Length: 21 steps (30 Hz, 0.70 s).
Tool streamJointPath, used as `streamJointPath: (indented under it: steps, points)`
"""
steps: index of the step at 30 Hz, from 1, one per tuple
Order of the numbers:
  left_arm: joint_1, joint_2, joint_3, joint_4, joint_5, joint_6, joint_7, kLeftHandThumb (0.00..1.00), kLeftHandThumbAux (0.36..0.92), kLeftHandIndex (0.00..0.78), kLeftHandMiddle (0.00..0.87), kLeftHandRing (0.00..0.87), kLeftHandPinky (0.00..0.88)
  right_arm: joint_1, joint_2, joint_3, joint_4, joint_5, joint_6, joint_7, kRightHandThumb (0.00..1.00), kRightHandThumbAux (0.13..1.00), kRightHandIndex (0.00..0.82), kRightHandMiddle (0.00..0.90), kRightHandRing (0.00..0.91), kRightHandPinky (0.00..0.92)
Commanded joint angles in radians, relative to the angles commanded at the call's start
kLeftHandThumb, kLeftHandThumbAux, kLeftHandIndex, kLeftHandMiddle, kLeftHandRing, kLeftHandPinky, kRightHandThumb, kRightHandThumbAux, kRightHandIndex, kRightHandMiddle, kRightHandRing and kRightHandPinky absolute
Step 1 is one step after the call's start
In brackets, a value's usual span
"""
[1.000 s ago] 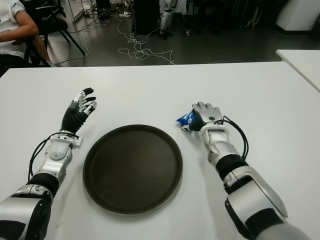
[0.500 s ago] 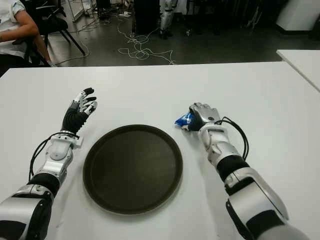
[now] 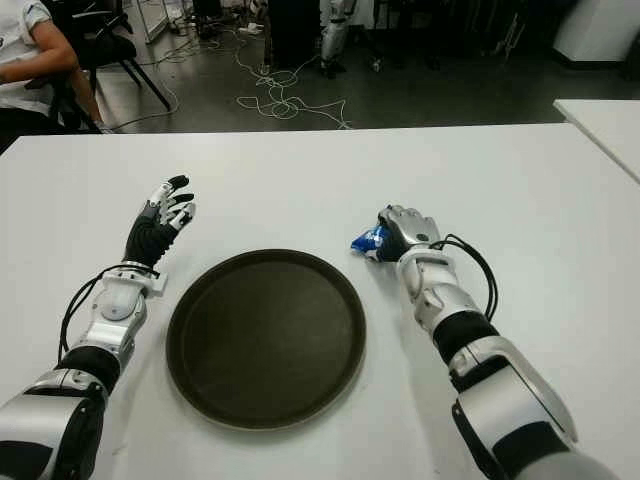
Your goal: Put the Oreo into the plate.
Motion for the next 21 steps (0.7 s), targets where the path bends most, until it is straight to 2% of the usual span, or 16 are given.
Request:
streamJointPath:
  steps: [1, 3, 6, 18, 21]
  points:
    - [0.000, 0.000, 0.000, 0.000, -0.001, 0.000, -0.002, 0.597, 0.478, 0.119, 0.119, 0.135, 0.195, 0.000, 0.000, 0.000, -0.001, 0.001, 0.000, 0.000, 0.479, 0.705, 0.485, 0.591, 0.571, 0.570]
    - [-0.001, -0.001, 0.001, 0.000, -0.003, 0.001, -0.004, 0.602, 0.476, 0.119, 0.117, 0.134, 0.199, 0.001, -0.002, -0.001, -0.002, 0.003, -0.002, -0.001, 0.583, 0.711, 0.459, 0.601, 0.593, 0.580]
    - [-0.001, -0.003, 0.000, 0.001, -0.002, -0.004, -0.004, 0.606, 0.474, 0.114, 0.115, 0.133, 0.209, 0.002, -0.003, -0.004, -0.001, 0.006, -0.008, -0.003, 0.657, 0.716, 0.441, 0.614, 0.615, 0.590]
    - [0.001, 0.001, -0.008, 0.000, 0.007, -0.008, 0.010, 0.590, 0.480, 0.100, 0.112, 0.132, 0.193, 0.003, -0.001, -0.012, 0.004, 0.017, -0.012, -0.011, 0.692, 0.718, 0.432, 0.630, 0.634, 0.606]
    - [0.000, 0.001, -0.008, 0.001, 0.007, -0.008, 0.012, 0.590, 0.478, 0.107, 0.115, 0.135, 0.199, 0.002, -0.002, -0.010, 0.010, 0.019, -0.023, -0.015, 0.688, 0.719, 0.429, 0.607, 0.613, 0.581]
